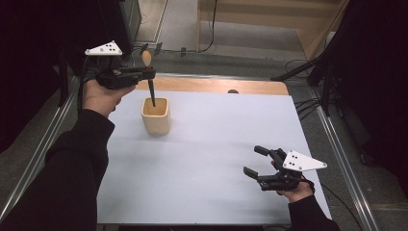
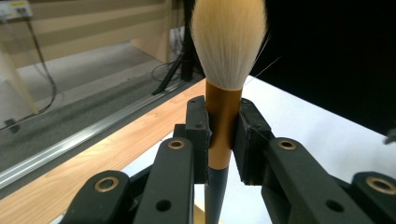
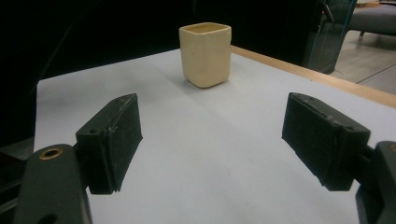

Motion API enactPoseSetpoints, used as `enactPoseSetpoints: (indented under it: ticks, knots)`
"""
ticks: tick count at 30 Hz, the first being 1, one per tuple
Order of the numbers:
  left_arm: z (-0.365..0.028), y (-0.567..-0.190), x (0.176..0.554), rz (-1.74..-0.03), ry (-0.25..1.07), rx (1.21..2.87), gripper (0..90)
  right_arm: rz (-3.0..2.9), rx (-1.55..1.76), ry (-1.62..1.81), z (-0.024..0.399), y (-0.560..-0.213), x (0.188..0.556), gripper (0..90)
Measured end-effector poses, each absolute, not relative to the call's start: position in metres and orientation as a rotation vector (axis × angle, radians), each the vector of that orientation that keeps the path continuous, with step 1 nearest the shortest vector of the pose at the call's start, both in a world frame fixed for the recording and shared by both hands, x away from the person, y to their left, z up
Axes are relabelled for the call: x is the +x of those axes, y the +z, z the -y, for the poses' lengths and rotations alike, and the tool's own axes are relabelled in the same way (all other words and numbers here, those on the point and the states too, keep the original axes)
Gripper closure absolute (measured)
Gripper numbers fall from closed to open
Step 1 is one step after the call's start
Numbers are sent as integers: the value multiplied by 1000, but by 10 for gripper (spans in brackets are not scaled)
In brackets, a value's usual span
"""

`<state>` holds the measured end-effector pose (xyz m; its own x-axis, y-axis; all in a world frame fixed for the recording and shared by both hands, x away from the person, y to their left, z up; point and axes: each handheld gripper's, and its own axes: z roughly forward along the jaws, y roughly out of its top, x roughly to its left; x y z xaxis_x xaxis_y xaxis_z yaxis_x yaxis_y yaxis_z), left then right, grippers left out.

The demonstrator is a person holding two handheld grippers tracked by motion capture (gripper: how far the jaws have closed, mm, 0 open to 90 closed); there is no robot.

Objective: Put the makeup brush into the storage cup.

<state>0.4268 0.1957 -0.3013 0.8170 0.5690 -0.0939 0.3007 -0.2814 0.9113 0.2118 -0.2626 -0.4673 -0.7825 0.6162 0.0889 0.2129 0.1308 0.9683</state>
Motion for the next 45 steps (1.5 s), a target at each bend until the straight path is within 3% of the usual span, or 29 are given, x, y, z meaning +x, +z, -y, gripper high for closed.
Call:
enactPoseSetpoints:
  ticks: [23, 42, 43, 45]
  knots:
    - [-193, -348, 436, -703, 350, 1894, 781, -2100, 797, 1673, 261, -467, 211, 206]
    - [-197, -371, 434, -740, 273, 1912, 771, -2109, 797, 1660, 260, -467, 212, 206]
    - [-198, -371, 434, -739, 262, 1907, 764, -2110, 797, 1660, 260, -467, 211, 206]
    - [-199, -370, 434, -727, 276, 1891, 588, -2112, 795, 1659, 260, -468, 211, 206]
